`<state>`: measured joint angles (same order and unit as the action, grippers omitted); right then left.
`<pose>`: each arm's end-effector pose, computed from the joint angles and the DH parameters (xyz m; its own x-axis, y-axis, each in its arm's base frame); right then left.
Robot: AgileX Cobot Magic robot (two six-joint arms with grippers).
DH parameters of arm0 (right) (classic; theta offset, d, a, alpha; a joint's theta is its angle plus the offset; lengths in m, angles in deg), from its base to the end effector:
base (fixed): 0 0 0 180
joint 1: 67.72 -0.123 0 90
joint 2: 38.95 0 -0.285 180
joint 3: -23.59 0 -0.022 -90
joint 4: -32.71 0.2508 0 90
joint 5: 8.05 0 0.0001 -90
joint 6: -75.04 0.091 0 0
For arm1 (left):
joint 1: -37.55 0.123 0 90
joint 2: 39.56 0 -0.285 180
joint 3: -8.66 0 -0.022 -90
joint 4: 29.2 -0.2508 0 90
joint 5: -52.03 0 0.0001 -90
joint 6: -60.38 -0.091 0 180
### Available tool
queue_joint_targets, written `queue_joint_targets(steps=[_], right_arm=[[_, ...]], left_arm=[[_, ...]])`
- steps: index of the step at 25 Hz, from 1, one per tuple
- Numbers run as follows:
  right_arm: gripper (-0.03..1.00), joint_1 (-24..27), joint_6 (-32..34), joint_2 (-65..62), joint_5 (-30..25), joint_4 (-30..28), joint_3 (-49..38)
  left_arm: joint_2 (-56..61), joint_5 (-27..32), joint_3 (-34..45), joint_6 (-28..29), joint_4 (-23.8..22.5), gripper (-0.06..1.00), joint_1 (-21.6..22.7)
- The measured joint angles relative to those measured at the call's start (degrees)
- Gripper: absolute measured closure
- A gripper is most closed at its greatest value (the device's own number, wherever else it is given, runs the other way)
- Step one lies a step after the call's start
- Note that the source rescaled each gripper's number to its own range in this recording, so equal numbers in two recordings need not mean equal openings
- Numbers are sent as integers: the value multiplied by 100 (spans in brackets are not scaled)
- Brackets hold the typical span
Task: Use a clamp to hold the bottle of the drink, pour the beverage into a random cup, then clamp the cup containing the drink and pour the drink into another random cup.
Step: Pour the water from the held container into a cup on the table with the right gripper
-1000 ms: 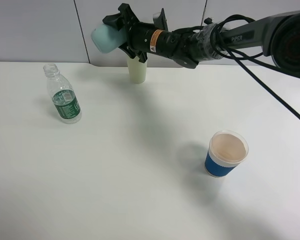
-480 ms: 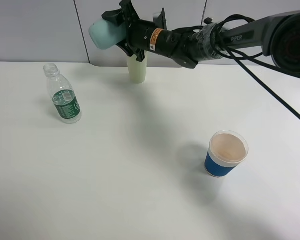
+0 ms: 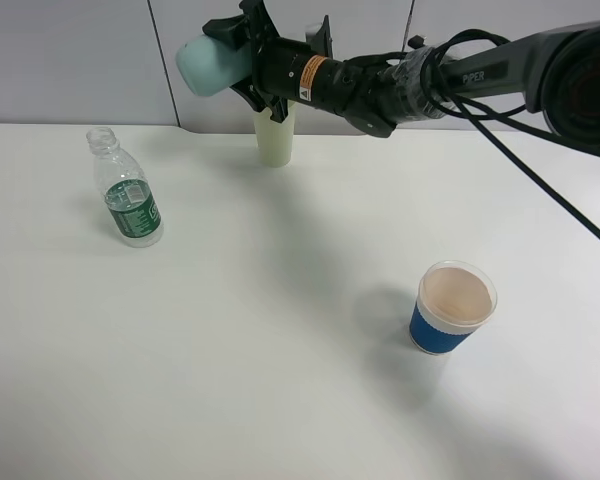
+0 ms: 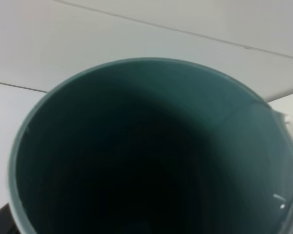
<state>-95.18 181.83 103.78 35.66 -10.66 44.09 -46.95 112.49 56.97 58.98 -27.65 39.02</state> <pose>0.4511 0.2830 0.1839 -0.7762 0.5426 -0.3213 -0.2869 0.1498 0.9462 -0.0062 -0.0023 0.2790 -0.4406 -0.0002 -0.8977 0.0004 1.0000 -0.0004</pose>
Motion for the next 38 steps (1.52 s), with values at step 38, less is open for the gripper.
queue_joint_targets(steps=[38], right_arm=[[97, 0, 329, 0, 621, 1002, 3]], left_arm=[[0, 0, 0, 0, 0, -6, 0]])
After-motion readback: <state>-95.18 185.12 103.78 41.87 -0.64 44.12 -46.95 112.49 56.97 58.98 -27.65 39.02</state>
